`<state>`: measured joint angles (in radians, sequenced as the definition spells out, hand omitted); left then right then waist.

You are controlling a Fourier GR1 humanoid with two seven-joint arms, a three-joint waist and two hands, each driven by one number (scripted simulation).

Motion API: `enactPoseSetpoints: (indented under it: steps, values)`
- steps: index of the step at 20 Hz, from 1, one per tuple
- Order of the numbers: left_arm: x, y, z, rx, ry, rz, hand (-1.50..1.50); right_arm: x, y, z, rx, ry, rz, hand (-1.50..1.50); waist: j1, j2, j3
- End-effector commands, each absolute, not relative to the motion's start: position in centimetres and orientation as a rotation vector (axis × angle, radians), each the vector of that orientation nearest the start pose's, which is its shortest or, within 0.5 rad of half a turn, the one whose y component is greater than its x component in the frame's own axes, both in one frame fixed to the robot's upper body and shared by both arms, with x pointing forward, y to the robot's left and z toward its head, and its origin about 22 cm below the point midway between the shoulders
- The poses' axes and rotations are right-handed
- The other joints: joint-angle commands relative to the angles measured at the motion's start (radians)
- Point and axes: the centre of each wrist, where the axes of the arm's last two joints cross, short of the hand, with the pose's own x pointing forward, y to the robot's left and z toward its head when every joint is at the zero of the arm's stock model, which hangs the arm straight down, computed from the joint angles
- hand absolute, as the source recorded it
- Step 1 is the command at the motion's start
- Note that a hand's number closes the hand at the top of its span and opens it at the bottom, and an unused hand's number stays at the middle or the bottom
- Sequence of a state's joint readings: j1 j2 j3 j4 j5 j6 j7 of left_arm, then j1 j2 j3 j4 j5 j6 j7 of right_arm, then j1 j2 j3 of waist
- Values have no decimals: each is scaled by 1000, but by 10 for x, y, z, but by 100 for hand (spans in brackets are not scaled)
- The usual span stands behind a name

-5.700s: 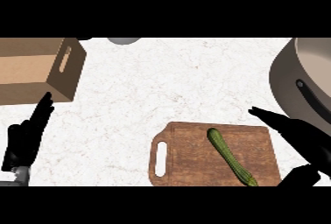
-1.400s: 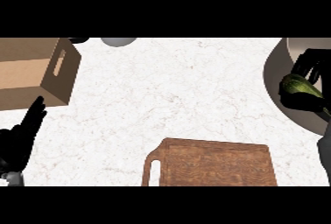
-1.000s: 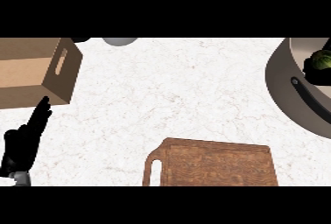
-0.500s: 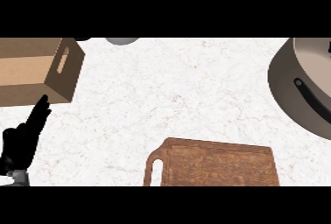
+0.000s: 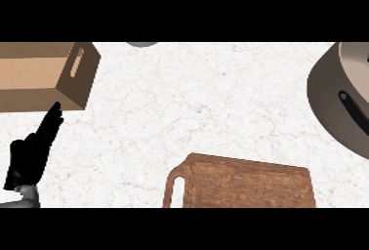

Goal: Pick the squash from the cutting board and place it in the pot

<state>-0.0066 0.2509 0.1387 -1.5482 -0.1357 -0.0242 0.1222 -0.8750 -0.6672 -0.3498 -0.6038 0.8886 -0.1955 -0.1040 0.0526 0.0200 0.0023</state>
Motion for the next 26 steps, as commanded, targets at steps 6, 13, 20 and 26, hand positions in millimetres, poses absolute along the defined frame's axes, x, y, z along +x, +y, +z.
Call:
enactPoseSetpoints:
  steps: [6,13,20,26]
  values:
    - [251,331,34,401,-1436,-195,0,410,-433,153,-1195,-1335,465,-150,24,11,2]
    - [245,315,28,364,-1429,-189,0,410,-436,149,-1083,-1412,398,-150,33,12,3]
    - [247,316,31,401,-1423,-179,0,411,-433,148,-1000,-1731,88,-150,10,4,5]
    - [237,324,16,396,-1413,-184,0,403,-459,184,-831,-1806,-101,-150,2,0,1]
